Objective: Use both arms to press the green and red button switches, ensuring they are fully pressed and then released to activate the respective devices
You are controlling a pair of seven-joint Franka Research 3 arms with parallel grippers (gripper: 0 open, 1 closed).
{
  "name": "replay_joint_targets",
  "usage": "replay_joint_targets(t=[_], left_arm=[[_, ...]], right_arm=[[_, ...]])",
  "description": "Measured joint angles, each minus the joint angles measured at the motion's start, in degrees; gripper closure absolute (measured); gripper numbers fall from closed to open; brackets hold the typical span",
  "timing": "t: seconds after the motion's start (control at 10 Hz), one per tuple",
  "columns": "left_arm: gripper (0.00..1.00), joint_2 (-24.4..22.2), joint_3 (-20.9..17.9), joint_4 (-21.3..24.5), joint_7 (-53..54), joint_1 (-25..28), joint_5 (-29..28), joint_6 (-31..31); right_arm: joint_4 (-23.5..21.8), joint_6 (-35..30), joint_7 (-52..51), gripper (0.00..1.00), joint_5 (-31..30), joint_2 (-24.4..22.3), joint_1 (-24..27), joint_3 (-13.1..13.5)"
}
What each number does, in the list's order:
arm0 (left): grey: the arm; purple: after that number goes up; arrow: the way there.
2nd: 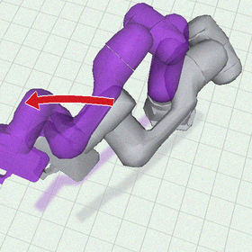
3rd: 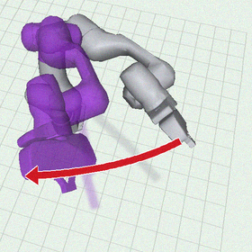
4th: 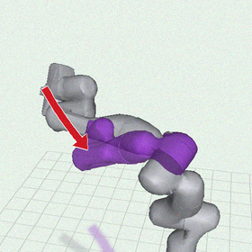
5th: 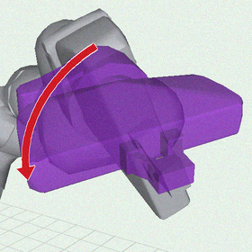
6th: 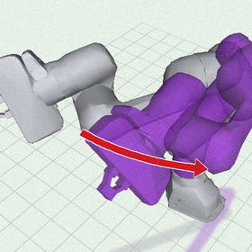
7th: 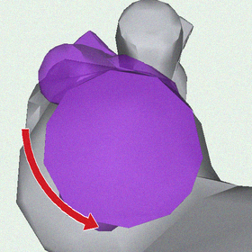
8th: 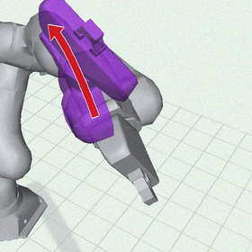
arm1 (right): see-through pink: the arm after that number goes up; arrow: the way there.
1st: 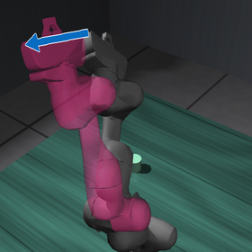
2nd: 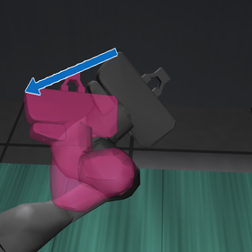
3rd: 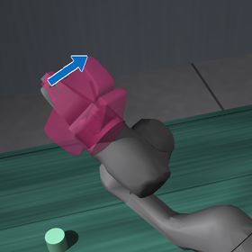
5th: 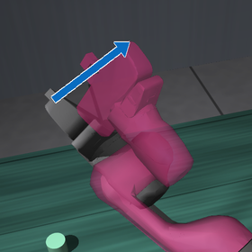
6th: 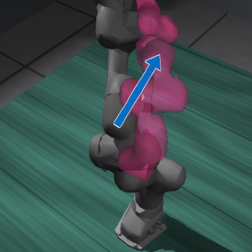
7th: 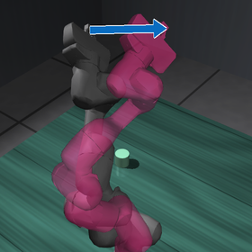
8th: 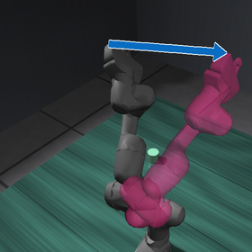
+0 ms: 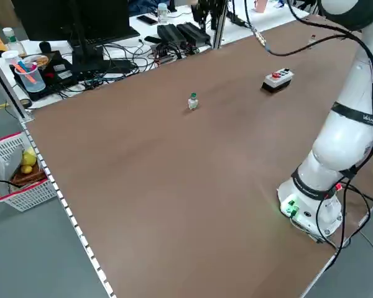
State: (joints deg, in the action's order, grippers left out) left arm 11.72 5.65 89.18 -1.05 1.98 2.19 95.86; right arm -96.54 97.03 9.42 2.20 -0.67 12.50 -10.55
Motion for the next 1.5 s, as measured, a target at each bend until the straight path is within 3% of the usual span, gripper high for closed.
replay_joint_targets(t=[0.2, 0.3, 0.5, 1.0, 1.5], left_arm=[[0.7, -0.2, 0.1, 6.0, 0.0, -0.3, -0.2, 7.7], [0.89, -0.1, 0.0, 8.0, 0.0, -0.3, -0.2, 9.7], [0.99, -0.1, 0.0, 10.8, 0.1, 0.0, -0.2, 12.0], [0.99, 1.9, 0.0, 21.2, 0.5, 0.3, -1.6, 25.1], [0.99, 7.2, 0.0, 22.3, 0.5, 0.3, -4.1, 32.1]], right_arm=[[-0.6, 2.8, 0.0, 0.99, -0.2, 3.9, 0.0, 0.0], [-0.7, 4.2, -0.1, 0.99, -0.7, 5.6, 0.0, 0.1], [-0.7, 6.4, -0.1, 0.99, -2.0, 8.4, 0.1, 0.2], [-0.8, 13.9, -0.1, 0.99, -4.9, 15.2, 1.7, 0.5], [-0.8, 22.1, -0.1, 0.99, -5.5, 22.0, 2.1, 0.7]])
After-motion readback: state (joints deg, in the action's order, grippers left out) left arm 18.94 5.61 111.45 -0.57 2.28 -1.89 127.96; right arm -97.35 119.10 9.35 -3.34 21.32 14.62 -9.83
